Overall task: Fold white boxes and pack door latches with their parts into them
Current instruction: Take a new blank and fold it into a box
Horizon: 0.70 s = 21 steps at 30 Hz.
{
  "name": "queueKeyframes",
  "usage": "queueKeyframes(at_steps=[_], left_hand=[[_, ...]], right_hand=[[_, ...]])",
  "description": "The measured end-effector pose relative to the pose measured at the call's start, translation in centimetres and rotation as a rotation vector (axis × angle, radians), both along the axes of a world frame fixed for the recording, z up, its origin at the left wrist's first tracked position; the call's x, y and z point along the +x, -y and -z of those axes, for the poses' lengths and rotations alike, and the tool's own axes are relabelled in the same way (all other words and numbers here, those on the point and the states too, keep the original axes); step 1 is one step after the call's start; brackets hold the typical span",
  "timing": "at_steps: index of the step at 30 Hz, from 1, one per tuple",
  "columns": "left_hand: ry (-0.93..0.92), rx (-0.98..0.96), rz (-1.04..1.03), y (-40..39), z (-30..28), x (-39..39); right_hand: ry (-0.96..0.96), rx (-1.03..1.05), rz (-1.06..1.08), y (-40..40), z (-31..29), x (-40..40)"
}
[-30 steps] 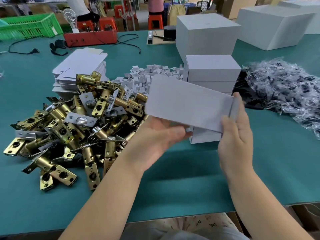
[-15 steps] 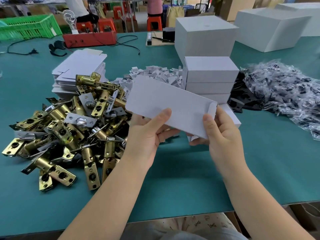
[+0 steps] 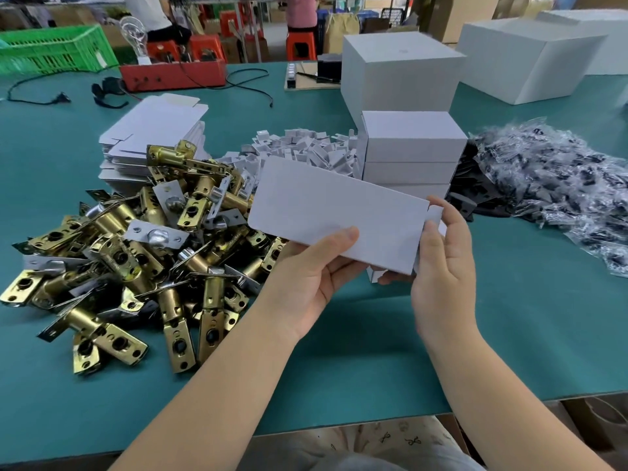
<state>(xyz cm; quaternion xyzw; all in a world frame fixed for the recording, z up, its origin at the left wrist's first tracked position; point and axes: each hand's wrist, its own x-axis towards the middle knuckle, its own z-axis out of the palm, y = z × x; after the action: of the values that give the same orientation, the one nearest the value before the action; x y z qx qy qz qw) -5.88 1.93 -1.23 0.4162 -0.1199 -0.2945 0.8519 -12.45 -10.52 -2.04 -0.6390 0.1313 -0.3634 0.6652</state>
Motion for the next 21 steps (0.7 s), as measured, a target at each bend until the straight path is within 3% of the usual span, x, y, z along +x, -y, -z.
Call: queueKeyframes(at_steps=[6, 12, 21], left_hand=[[0.047, 0.015, 0.008, 0.26, 0.17, -0.31], [0.054, 0.036, -0.025, 0.05, 0.25, -0.04], [0.259, 0.142, -0.108, 0.43, 0.43, -0.98]], right_hand=[[0.058, -0.001, -0.042, -0.22, 0.08, -0.02], [-0.053, -0.091, -0.148, -0.28, 0.34, -0.12], [-0.134, -0.005, -0.157, 0.0, 0.17, -0.03]])
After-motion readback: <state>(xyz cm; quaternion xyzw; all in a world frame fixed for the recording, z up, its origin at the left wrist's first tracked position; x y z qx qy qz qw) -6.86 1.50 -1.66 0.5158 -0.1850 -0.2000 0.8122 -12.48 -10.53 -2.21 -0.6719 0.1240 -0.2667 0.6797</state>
